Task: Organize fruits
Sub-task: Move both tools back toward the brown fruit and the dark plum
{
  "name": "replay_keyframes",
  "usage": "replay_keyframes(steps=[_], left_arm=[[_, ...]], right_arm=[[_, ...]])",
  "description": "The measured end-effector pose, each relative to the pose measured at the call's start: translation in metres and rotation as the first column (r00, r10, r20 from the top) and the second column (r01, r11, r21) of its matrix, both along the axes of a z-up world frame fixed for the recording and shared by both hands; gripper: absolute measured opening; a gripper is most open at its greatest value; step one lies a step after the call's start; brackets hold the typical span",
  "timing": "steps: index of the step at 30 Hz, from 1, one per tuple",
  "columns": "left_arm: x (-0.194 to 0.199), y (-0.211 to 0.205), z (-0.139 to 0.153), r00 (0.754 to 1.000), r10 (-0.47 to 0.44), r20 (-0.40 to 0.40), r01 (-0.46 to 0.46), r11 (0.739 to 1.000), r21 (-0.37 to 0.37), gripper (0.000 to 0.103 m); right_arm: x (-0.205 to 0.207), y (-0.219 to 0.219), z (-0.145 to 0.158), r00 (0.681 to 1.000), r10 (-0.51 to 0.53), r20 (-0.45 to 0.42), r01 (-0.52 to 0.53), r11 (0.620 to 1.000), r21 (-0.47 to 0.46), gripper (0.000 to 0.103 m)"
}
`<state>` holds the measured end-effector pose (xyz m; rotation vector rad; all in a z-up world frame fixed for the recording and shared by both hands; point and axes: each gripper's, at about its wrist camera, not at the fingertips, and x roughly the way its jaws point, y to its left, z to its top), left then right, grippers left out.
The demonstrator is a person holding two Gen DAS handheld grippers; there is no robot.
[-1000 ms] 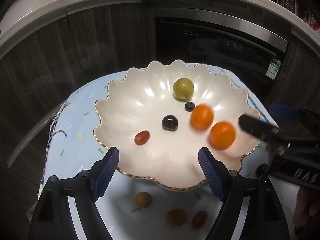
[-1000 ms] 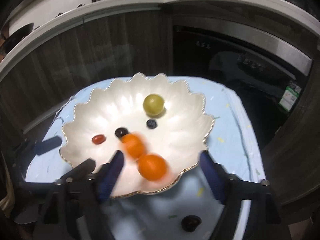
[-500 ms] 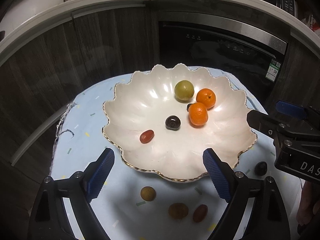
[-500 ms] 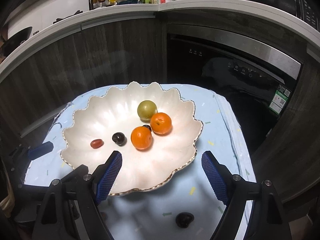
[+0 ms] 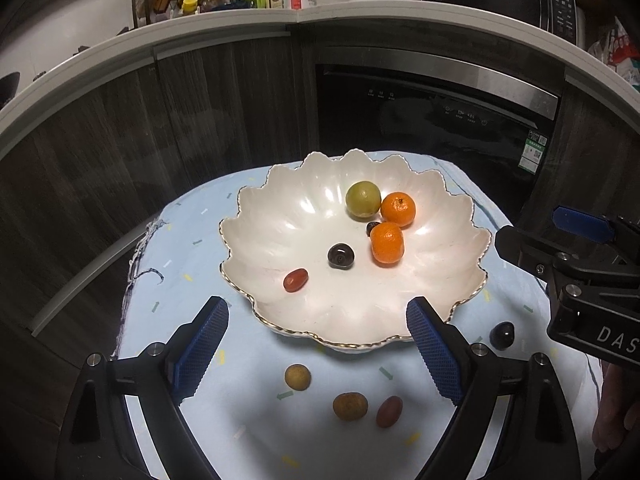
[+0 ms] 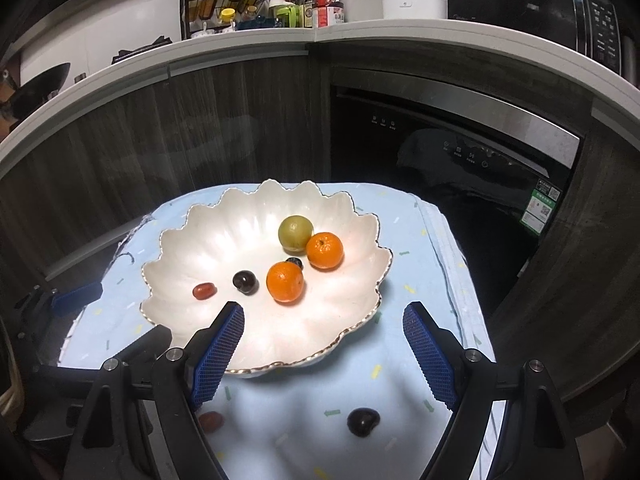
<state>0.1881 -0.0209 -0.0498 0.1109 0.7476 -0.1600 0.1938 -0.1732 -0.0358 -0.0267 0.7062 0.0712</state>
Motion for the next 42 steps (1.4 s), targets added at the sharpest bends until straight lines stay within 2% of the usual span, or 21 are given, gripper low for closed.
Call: replay_keyframes(steps=[17, 31, 42], left_arm=[[-0.028, -0.003, 0.009, 0.999, -0.009, 0.036, 0.009, 1.000, 0.005, 0.091], [-0.051, -0.012, -0.013, 0.999, -0.011, 0.031, 0.011, 1.000, 0.015, 0.091], [-0.056, -0.013, -0.033, 1.000, 0.008, 0.018, -0.008, 1.000, 0.029, 0.091]], right_arm=[[-0.028, -0.009, 0.006, 0.999, -0.028, 0.021, 0.028, 1.000, 0.003, 0.083], [-0.050, -0.013, -0.010, 1.000, -0.015, 0.020, 0.016, 1.000, -0.019, 0.083], [-0.055, -0.014, -0.027, 1.000, -0.020, 0.016, 0.020, 0.999, -0.031, 0.083]])
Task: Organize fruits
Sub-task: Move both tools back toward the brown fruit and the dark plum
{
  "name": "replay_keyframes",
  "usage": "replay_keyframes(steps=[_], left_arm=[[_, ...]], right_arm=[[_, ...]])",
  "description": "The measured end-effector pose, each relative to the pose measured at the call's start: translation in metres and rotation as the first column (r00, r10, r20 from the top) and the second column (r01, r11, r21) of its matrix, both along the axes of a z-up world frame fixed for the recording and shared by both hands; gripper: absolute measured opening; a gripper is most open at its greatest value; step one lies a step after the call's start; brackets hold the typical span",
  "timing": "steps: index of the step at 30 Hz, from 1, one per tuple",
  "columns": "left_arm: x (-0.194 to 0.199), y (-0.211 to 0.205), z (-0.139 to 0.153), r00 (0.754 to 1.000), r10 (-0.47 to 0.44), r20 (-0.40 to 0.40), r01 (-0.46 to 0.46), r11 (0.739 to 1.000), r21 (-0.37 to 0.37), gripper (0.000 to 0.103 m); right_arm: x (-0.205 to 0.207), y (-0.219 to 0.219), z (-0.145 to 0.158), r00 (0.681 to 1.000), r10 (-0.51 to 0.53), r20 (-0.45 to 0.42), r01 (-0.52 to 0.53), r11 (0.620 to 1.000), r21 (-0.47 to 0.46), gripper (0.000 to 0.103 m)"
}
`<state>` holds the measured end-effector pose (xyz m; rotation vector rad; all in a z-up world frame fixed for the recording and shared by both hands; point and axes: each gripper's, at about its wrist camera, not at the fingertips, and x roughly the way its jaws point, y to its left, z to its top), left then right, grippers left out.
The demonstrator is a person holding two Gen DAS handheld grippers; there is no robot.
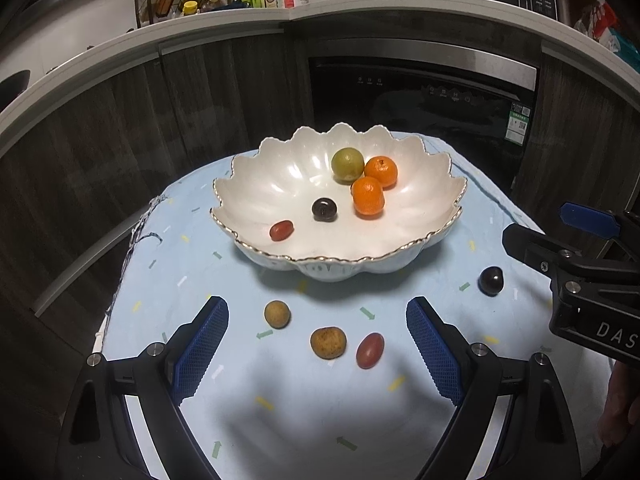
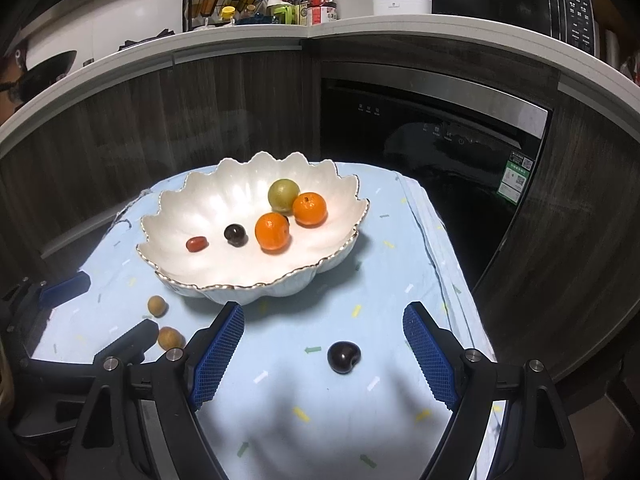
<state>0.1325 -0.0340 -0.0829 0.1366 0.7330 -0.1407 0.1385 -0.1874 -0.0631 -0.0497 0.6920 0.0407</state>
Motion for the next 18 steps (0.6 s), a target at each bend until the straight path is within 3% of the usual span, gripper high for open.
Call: replay_keyframes(steps=[13, 18], left_arm=[[0.008, 0.004, -0.021, 0.999, 0.038, -0.023, -0.038, 0.999, 0.007, 0.091], [0.013, 0.006, -0.030, 0.997, 0.053, -0.052, -0.054, 0.999, -0.007, 0.085]], right_arm=[[0.001, 0.001, -0.022, 0.999, -0.034, -0.017, 0.034, 0.999, -0.015, 0.083], [0.007, -0.001, -0.031, 0.998, -0.054, -0.042, 0.053, 0.998, -0.023, 0.083]])
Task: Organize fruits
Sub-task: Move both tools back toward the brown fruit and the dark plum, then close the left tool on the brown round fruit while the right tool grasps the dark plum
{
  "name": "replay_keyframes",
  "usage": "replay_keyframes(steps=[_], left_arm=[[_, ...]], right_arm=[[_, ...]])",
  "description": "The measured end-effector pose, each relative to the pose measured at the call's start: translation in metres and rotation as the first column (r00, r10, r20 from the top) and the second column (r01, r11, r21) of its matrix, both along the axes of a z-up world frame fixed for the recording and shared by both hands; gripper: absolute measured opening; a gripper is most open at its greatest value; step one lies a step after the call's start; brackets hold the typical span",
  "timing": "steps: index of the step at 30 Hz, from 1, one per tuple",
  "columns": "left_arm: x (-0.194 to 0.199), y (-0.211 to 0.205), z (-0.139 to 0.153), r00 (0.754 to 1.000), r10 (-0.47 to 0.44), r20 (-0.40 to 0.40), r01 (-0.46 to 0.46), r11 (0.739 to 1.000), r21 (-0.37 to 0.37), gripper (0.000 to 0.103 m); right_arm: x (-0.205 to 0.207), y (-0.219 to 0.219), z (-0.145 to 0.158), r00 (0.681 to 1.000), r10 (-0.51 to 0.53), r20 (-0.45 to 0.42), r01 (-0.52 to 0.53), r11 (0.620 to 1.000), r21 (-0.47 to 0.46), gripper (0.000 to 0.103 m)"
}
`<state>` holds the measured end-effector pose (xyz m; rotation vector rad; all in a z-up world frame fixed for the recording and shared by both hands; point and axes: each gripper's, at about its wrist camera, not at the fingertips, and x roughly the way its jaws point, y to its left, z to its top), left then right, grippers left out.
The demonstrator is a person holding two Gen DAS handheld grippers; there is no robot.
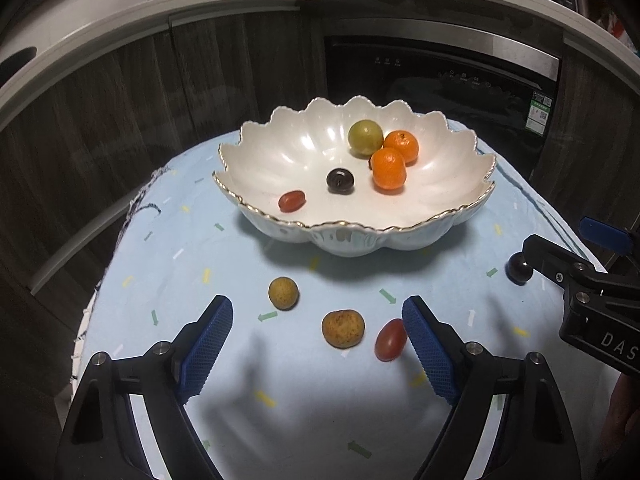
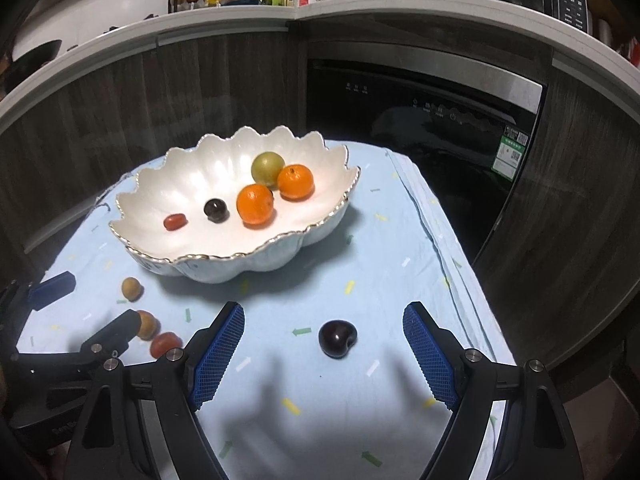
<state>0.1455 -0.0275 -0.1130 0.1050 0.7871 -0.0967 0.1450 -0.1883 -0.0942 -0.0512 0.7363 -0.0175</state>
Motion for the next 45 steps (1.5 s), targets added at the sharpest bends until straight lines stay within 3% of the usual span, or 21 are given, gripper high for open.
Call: replay_keyframes(steps=[7, 14, 30, 34, 36, 40, 42, 45], left_arm=[[0.008, 0.000, -0.013, 0.999, 0.009, -0.048, -0.010, 1.000, -0.026, 0.077], [0.017, 0.001, -0.026, 0.995, 0.001, -0.104, -0.009, 0.997, -0.070, 0.061], [0.024, 0.005, -0.033, 0.991, -0.008, -0.132, -0.012, 0.988, -0.155, 0.034], [0.023, 0.002, -0.033, 0.991, -0.024, -0.132, 0.002, 0.985, -0.171, 0.028], [0.023, 0.003, -0.033, 0.991, -0.024, -0.131, 0.001, 0.985, -0.173, 0.028], [0.021, 0.001, -0.033, 0.992, -0.025, -0.126, 0.004, 0.986, -0.166, 0.027], [0.021, 0.001, -0.032, 0.992, -0.029, -0.124, 0.009, 0.987, -0.161, 0.027], [0.020, 0.000, -0.031, 0.992, -0.029, -0.121, 0.010, 0.988, -0.152, 0.027]], right_arm=[[0.008, -0.002, -0.014, 0.999, -0.012, -0.039, 0.012, 1.000, -0.002, 0.083], [0.016, -0.004, -0.022, 0.997, -0.022, -0.071, 0.023, 1.000, 0.012, 0.083], [0.030, -0.006, -0.040, 0.991, -0.023, -0.130, 0.028, 0.999, 0.040, 0.081], [0.033, -0.009, -0.045, 0.988, -0.020, -0.154, 0.029, 0.998, 0.059, 0.069], [0.035, -0.009, -0.048, 0.985, -0.017, -0.170, 0.029, 0.997, 0.068, 0.057], [0.036, -0.011, -0.052, 0.982, -0.018, -0.187, 0.032, 0.997, 0.075, 0.043], [0.035, -0.011, -0.051, 0.983, -0.009, -0.183, 0.024, 0.997, 0.080, 0.028], [0.034, -0.009, -0.050, 0.984, 0.009, -0.181, 0.006, 0.996, 0.085, 0.028]])
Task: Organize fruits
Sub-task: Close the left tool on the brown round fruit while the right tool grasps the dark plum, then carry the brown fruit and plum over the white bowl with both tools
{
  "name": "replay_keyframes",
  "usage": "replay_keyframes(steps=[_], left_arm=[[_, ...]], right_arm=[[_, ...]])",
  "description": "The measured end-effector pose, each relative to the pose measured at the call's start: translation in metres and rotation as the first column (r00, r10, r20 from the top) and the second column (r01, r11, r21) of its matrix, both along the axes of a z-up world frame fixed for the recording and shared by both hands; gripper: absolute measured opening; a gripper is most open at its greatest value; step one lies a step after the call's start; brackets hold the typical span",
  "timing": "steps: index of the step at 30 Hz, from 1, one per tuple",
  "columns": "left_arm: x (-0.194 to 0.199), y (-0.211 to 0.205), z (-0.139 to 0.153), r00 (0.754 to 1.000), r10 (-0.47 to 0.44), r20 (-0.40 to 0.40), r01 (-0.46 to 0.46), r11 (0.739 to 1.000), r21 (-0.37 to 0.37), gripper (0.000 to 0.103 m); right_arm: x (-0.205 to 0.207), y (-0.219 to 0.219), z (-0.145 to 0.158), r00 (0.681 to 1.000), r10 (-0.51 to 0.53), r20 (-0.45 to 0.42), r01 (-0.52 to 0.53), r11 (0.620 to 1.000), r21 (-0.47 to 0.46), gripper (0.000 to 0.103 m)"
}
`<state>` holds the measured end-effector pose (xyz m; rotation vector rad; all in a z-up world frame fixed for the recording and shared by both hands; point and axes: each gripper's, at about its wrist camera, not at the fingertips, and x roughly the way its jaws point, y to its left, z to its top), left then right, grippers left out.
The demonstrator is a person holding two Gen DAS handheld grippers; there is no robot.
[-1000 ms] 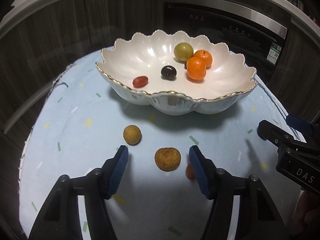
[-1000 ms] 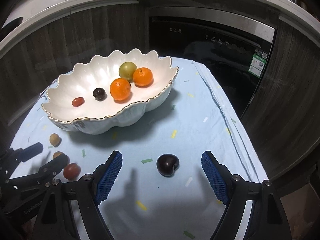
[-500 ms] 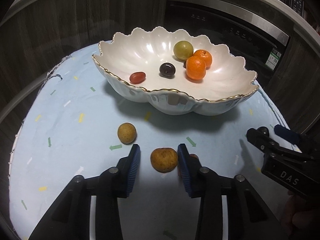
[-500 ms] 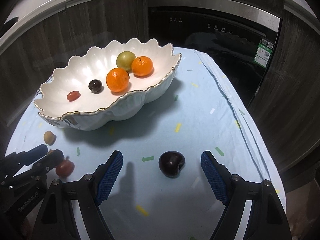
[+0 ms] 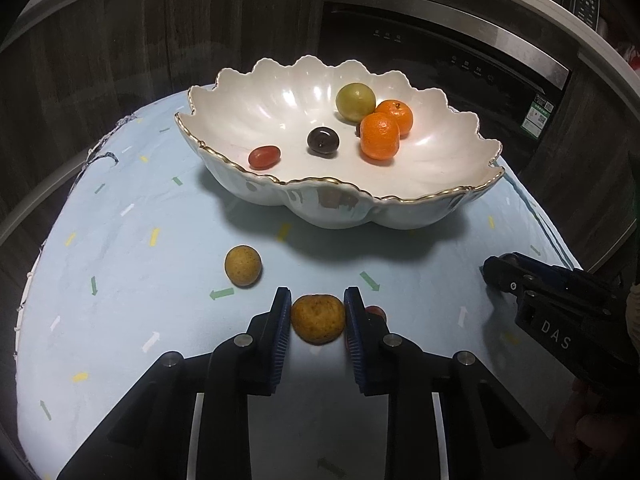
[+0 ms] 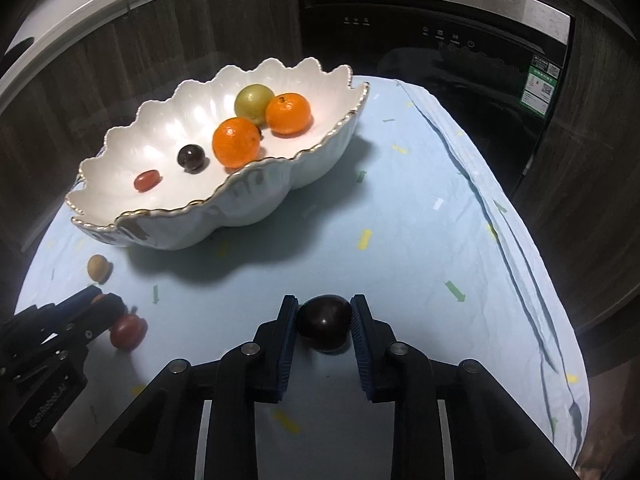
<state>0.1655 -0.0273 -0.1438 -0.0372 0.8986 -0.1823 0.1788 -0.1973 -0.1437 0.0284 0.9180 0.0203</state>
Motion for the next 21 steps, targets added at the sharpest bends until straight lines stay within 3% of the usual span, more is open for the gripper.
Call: replay_keyframes(steps=[21], left_arm=[[-0.017, 0.003, 0.033, 0.997, 0.006, 0.082, -0.008, 1.000, 0.026, 0.027]], right_arm=[[-0.018, 0.010, 0.036, 0.996, 0.027, 0.088, -0.027, 1.000, -0.005, 0.028]])
